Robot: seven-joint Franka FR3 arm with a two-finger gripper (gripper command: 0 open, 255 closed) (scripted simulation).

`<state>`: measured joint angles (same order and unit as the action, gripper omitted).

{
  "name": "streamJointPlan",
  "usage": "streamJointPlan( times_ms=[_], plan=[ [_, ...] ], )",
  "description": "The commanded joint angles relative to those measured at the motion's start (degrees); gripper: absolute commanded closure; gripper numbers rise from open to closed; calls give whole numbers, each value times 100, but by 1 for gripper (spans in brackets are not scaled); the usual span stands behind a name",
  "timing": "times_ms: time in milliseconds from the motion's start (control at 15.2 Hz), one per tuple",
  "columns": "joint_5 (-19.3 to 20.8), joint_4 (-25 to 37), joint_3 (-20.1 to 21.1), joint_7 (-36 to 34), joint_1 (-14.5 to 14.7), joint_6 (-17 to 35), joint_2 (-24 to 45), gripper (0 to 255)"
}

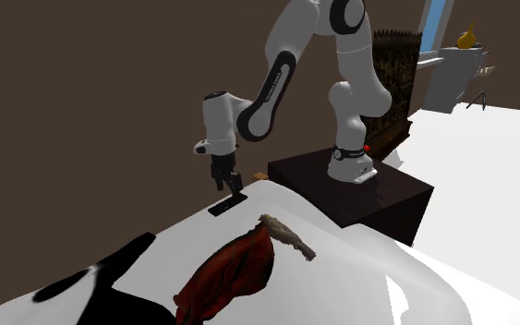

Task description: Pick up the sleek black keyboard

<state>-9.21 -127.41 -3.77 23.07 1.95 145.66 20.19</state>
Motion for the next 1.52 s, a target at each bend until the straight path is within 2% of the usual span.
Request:
streamJointPlan(
  times_ms=[0,396,462,1056,1452],
  plan=[
    [-43,72,24,39,-18,113,181,0],
    [-117,113,73,108,-51,389,501,0],
    [-117,110,74,106,-49,392,501,255],
    [-118,113,72,109,-50,389,501,255],
    [-21,64,7,19,-6,24,85,255]
  ],
)
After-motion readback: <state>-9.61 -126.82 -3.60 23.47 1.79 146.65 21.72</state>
